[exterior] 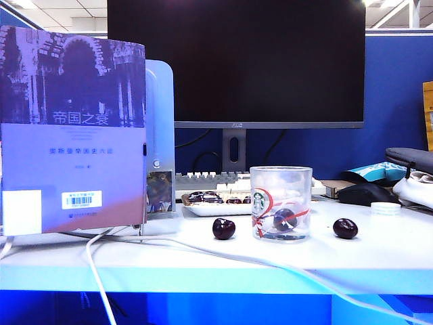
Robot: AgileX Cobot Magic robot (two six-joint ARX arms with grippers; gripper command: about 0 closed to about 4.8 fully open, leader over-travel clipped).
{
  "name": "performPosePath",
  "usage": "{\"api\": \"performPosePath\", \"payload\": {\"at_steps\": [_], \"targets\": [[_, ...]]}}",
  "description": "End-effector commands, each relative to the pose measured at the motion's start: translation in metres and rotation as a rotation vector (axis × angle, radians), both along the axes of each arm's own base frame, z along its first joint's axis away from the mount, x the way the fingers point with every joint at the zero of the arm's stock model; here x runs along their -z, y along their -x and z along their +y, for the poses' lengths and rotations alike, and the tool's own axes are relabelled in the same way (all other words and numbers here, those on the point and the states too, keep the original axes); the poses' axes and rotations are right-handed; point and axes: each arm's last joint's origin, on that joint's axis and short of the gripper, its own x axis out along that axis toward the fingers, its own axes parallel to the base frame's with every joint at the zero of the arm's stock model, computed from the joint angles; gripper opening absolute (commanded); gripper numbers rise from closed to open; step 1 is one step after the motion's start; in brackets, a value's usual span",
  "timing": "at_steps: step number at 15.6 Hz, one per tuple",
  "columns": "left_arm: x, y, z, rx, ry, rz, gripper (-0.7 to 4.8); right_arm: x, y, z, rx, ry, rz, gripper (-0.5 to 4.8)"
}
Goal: Pick up the cherry on the right side of the glass and put it inside the glass.
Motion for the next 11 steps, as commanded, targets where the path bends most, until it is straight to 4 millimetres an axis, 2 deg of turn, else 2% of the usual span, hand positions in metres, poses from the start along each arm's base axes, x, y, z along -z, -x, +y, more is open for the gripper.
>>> {"api": "performPosePath", "payload": {"at_steps": [1, 7, 8, 9, 10, 11], "targets": [[0.001, 0.000, 0.000, 0.006, -0.004, 0.010, -0.05, 0.001, 0.000, 0.000, 0.004, -0.002, 0.005, -0.02], [0.001, 0.000, 0.000, 0.006, -0.004, 0.010, -0.05, -0.003, 0.000, 0.000, -0.004, -0.010, -0.030, -0.01], [0.001, 0.000, 0.000, 0.006, -0.004, 0.010, -0.05, -0.018, 0.000, 0.001, -0.015, -0.072, -0.132, -0.01], [0.001, 0.000, 0.000, 0.006, -0.004, 0.010, -0.05, -0.032, 0.003, 0.000, -0.005, -0.118, -0.163, -0.01], [0.001, 0.000, 0.000, 0.006, -0.004, 0.010, -0.05, -0.055, 0.010, -0.001, 0.003, -0.128, -0.206, -0.01], [0.001, 0.000, 0.000, 0.005, -0.004, 0.010, -0.05, -0.066, 0.012, -0.001, 0.004, -0.129, -0.222, -0.01]]}}
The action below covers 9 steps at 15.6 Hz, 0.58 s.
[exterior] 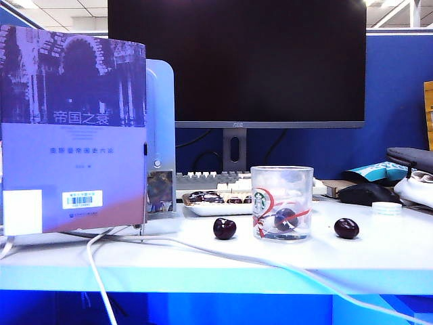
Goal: Pick up the cherry on the right side of the glass and put it inside the glass.
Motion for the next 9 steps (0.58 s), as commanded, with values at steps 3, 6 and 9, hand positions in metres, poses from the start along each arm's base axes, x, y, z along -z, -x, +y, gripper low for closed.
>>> {"api": "performPosePath", "payload": {"at_steps": [3, 6, 9], "targets": [[0.001, 0.000, 0.000, 0.006, -0.004, 0.010, -0.05, -0.057, 0.000, 0.000, 0.002, -0.011, 0.051, -0.01], [0.001, 0.000, 0.000, 0.005, -0.004, 0.010, -0.05, -0.081, -0.034, 0.008, -0.140, -0.006, 0.345, -0.01], [0.001, 0.000, 0.000, 0.006, -0.004, 0.010, -0.05, -0.096, -0.086, 0.021, -0.371, -0.108, 0.557, -0.01]]}}
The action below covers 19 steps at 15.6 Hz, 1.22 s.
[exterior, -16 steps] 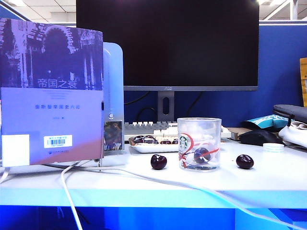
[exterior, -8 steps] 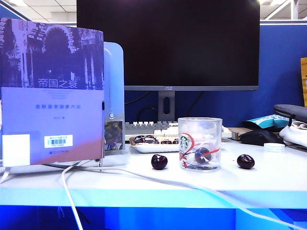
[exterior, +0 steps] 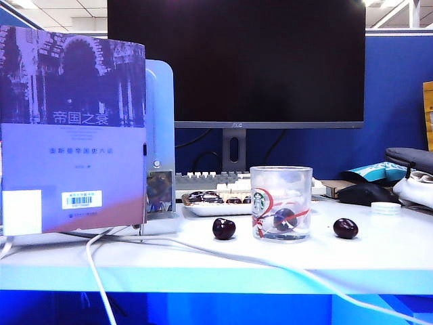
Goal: Pick up the cherry on the right side of the glass and put it inside the glass.
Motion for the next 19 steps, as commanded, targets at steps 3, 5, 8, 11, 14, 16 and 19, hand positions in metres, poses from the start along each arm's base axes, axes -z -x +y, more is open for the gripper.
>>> {"api": "performPosePath", "payload": {"at_steps": [3, 5, 8, 11, 14, 16, 19], "targets": [[0.001, 0.000, 0.000, 0.005, -0.004, 0.010, -0.05, -0.004, -0.052, 0.017, -0.305, -0.288, 0.197, -0.01], [0.001, 0.000, 0.000, 0.005, -0.004, 0.010, -0.05, 0.005, -0.065, 0.019, -0.310, -0.295, 0.228, 0.01], [0.001, 0.000, 0.000, 0.005, -0.004, 0.010, -0.05, 0.035, -0.088, 0.019, -0.223, -0.179, 0.324, 4.31], [0.001, 0.000, 0.000, 0.005, -0.004, 0.010, -0.05, 0.060, -0.105, 0.022, -0.228, -0.105, 0.412, 4.30], [0.001, 0.000, 0.000, 0.004, -0.004, 0.010, -0.05, 0.077, -0.119, 0.024, -0.200, -0.058, 0.467, 4.29], [0.001, 0.000, 0.000, 0.005, -0.004, 0.010, -0.05, 0.080, -0.126, 0.024, -0.203, -0.043, 0.467, 4.29], [0.001, 0.000, 0.000, 0.006, -0.004, 0.010, -0.05, 0.078, -0.134, 0.026, -0.212, -0.041, 0.448, 4.29]]}}
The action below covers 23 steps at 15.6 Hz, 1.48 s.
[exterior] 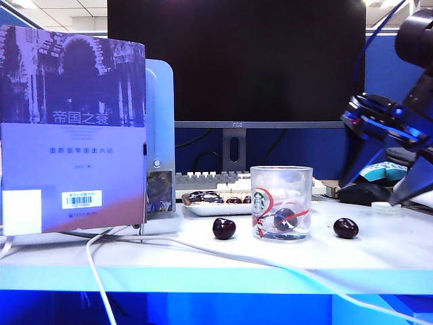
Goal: Pick up the cherry on the right side of the glass and put it inside the glass.
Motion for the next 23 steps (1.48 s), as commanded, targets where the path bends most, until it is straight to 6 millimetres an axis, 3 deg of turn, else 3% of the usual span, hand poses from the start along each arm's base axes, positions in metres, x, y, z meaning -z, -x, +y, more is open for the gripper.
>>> {"api": "performPosePath", "payload": {"at_steps": [1, 6, 16, 23], "targets": [[0.001, 0.000, 0.000, 0.005, -0.004, 0.010, -0.05, -0.006, -0.009, 0.002, -0.011, -0.003, -0.040, 4.29], [0.001, 0.000, 0.000, 0.006, -0.004, 0.010, -0.05, 0.002, -0.017, 0.007, -0.040, -0.009, -0.007, 4.30], [0.001, 0.000, 0.000, 0.008, -0.004, 0.010, -0.05, 0.024, -0.019, 0.025, -0.086, 0.172, 0.046, 4.29], [0.001, 0.000, 0.000, 0.008, -0.004, 0.010, -0.05, 0.027, -0.026, 0.028, -0.110, 0.133, 0.050, 4.28]]}}
